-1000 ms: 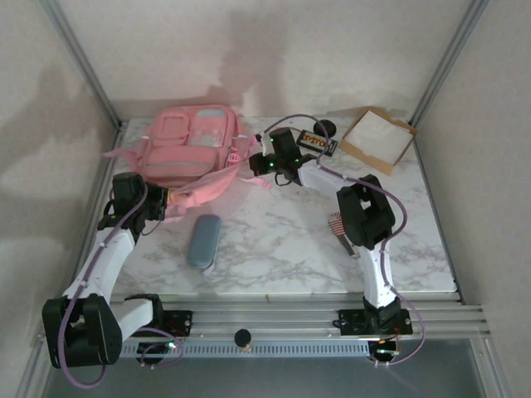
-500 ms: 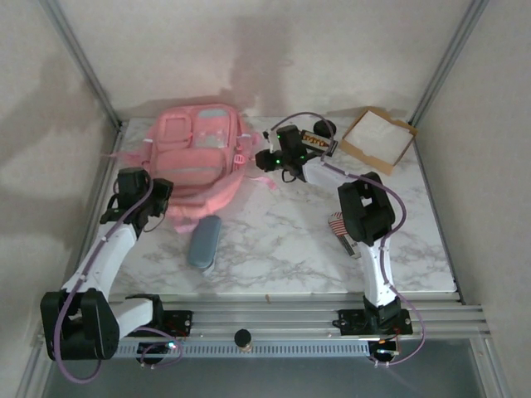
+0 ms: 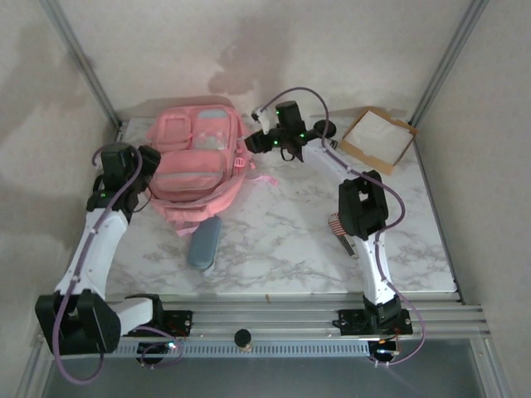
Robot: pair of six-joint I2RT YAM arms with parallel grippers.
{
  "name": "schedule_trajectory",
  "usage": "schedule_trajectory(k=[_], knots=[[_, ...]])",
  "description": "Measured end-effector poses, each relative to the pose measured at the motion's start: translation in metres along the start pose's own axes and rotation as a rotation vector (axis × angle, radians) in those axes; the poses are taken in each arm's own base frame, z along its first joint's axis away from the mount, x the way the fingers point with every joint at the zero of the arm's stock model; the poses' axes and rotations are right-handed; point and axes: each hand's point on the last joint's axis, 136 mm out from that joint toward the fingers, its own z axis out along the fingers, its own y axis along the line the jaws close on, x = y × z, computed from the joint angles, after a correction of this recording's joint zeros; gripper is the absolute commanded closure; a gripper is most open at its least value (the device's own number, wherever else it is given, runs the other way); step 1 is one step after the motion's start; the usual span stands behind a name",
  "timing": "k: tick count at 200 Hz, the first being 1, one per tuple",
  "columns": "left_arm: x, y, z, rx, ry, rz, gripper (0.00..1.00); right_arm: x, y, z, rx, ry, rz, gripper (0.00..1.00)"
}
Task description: Pack books, pencil case, and school supplies into a backpack
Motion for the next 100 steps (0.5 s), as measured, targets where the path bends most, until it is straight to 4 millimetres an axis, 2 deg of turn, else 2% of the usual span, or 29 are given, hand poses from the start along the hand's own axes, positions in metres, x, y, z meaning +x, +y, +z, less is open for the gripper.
schedule_trajectory(k=[29,61,100], knots=[[0.011,0.007,0.018,-0.019,0.054,0.023,0.33,0.015,-0.006,0.022,-0.03,0.05,-0.069,0.52],[0.017,0.012,0.026,-0.036,0.08,0.042,0.32,0.045,-0.005,0.035,-0.072,0.125,-0.125,0.52],[0.016,0.011,0.026,-0.031,0.075,0.05,0.32,0.046,0.0,0.04,-0.107,0.125,-0.217,0.53]])
